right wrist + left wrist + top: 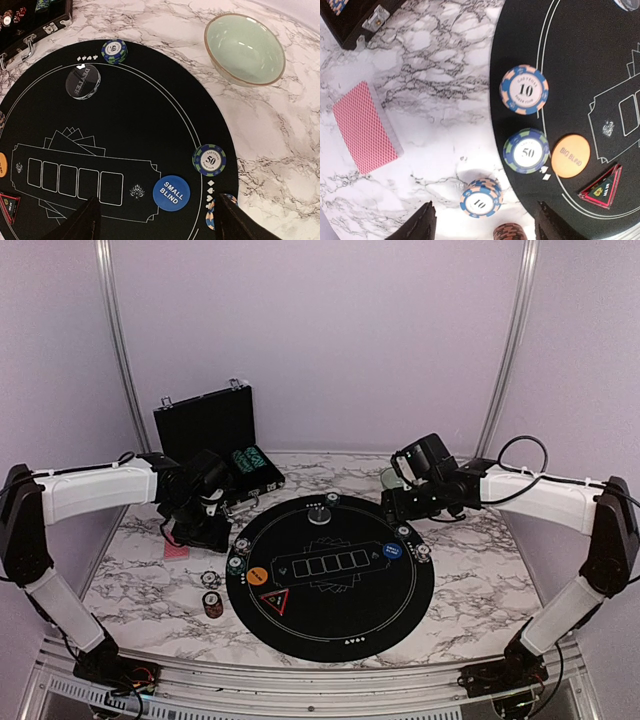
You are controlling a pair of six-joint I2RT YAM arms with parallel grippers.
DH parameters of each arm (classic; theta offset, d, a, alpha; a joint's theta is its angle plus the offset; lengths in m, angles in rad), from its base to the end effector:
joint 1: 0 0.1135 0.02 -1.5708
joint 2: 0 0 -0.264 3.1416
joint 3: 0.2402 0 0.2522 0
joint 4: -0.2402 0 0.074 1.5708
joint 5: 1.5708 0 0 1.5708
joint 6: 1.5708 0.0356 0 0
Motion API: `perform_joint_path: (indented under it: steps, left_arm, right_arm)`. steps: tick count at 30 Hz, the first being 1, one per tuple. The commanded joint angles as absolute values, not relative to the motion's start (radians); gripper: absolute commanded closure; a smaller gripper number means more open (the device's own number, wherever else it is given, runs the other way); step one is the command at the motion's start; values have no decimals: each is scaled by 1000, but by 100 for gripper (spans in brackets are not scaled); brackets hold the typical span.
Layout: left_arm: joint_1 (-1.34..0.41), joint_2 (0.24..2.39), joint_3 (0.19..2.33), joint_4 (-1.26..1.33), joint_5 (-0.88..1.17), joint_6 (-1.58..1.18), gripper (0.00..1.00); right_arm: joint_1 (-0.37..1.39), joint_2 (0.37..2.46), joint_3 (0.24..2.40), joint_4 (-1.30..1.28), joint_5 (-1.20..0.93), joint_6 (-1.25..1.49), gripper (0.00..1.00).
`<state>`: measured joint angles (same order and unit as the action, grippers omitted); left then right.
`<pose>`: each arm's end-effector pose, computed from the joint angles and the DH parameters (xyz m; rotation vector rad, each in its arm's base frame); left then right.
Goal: Distribute texas hold em gaming equipment
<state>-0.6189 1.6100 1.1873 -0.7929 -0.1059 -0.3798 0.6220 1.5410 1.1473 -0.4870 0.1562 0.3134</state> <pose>0.2599 -0.1805 0.2290 0.3051 2.7610 -0.1095 0.2721 0.1883 0.2546 -0.3083 2.4304 0.2258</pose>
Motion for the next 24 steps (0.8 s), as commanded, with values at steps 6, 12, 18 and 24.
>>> perform_joint_path:
  steps: [6, 12, 18, 24]
  left_arm:
    - [-617, 1529, 1068, -792, -73, -420, 32]
    - [-617, 1561, 1039, -753, -29, -409, 32]
    - [-617, 1597, 1007, -718, -13, -402, 32]
    - [-617, 1631, 983, -683, -8, -400, 32]
  right_arm:
    - [651, 1589, 1224, -467, 136, 317, 25]
    - [656, 1593, 1233, -474, 142, 318, 25]
    - [657, 1589, 1228, -480, 152, 320, 25]
    - [657, 1584, 1224, -483, 154, 319, 25]
